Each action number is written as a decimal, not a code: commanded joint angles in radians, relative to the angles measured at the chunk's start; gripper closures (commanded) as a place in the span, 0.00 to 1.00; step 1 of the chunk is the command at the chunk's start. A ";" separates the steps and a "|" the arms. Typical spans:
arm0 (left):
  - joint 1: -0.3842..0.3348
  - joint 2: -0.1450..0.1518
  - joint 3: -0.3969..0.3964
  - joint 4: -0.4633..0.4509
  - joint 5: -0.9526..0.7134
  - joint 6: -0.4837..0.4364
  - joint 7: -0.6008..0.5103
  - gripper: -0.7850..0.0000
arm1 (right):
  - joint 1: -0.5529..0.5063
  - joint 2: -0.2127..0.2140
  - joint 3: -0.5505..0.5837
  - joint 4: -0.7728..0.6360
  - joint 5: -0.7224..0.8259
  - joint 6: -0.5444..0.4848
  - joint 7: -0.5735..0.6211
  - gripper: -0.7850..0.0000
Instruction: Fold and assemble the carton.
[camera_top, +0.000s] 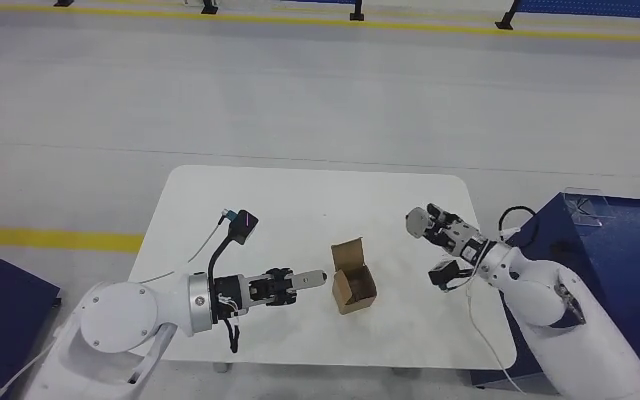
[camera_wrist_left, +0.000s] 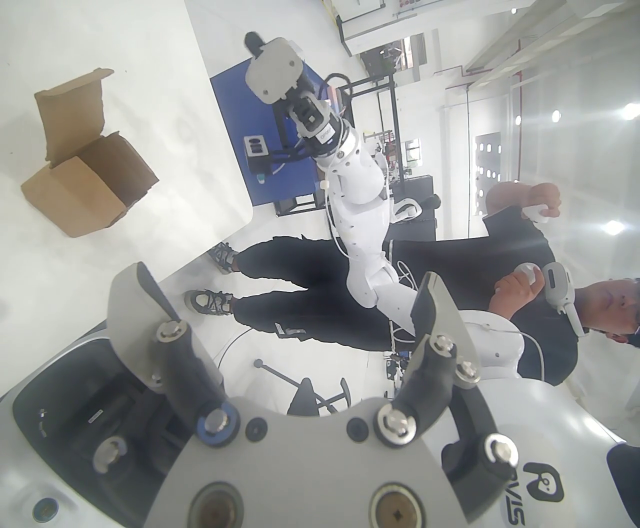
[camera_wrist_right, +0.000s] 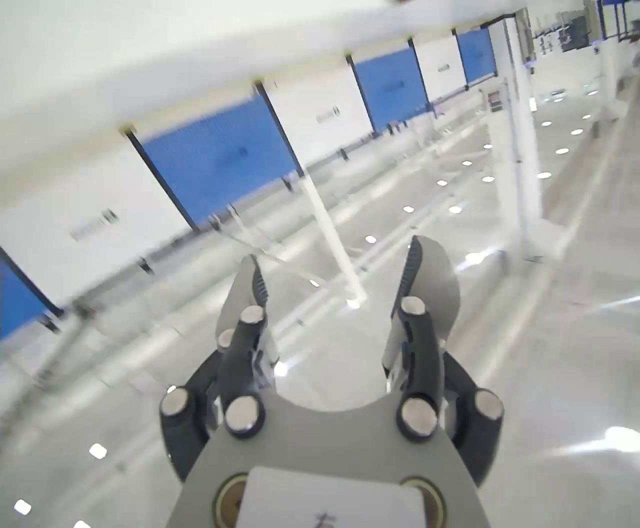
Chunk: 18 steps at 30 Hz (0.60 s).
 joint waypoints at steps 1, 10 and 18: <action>0.000 0.000 0.000 0.000 0.000 0.000 0.000 0.00 | 0.002 -0.002 0.007 0.057 -0.202 0.176 0.215 1.00; 0.000 0.000 0.000 0.000 0.000 0.000 0.000 0.00 | 0.086 -0.029 -0.075 0.243 -0.656 0.332 0.855 0.42; 0.000 0.000 0.000 0.000 0.000 0.000 0.000 0.00 | 0.086 -0.029 -0.075 0.243 -0.656 0.332 0.855 0.42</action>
